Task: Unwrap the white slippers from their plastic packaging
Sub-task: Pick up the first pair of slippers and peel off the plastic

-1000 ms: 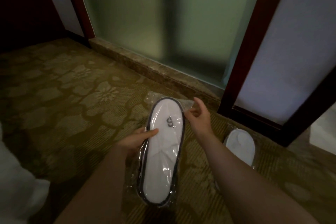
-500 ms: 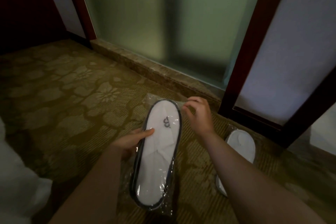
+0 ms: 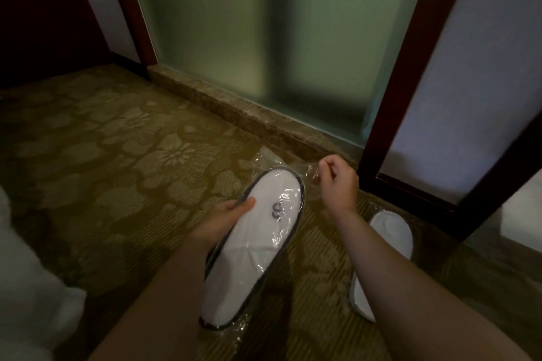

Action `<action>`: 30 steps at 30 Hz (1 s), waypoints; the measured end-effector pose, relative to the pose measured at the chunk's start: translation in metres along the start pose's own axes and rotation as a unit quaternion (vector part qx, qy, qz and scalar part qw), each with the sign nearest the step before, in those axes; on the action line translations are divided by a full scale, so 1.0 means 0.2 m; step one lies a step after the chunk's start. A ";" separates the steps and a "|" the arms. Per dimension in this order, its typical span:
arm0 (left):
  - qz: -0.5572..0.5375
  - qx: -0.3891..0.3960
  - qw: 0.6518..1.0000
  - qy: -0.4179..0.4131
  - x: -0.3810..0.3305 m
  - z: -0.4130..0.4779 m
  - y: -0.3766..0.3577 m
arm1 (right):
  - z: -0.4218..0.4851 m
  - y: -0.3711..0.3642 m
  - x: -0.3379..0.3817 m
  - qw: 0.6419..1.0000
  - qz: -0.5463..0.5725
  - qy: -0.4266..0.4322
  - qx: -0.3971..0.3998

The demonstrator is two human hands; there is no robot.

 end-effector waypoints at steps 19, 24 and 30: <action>0.098 -0.134 0.979 -0.117 -0.03 0.09 0.09 | -0.21 0.04 -0.45 0.868 0.206 -0.433 -0.127; 0.150 -0.174 0.964 -0.131 0.00 0.11 0.13 | -0.06 0.09 -0.34 0.944 0.009 -0.324 -0.066; 0.178 -0.195 0.956 -0.125 0.03 0.14 0.16 | 0.06 -0.11 -0.01 0.984 0.042 -0.123 0.124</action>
Point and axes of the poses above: each hand's wrist, its own z-axis towards the middle knuckle, its own y-axis out of the back of the hand, x = y × z, the point moved 7 cm from there along z, towards the middle knuckle, and after that the axes turned 11 degrees about y, right-handed, at the moved point
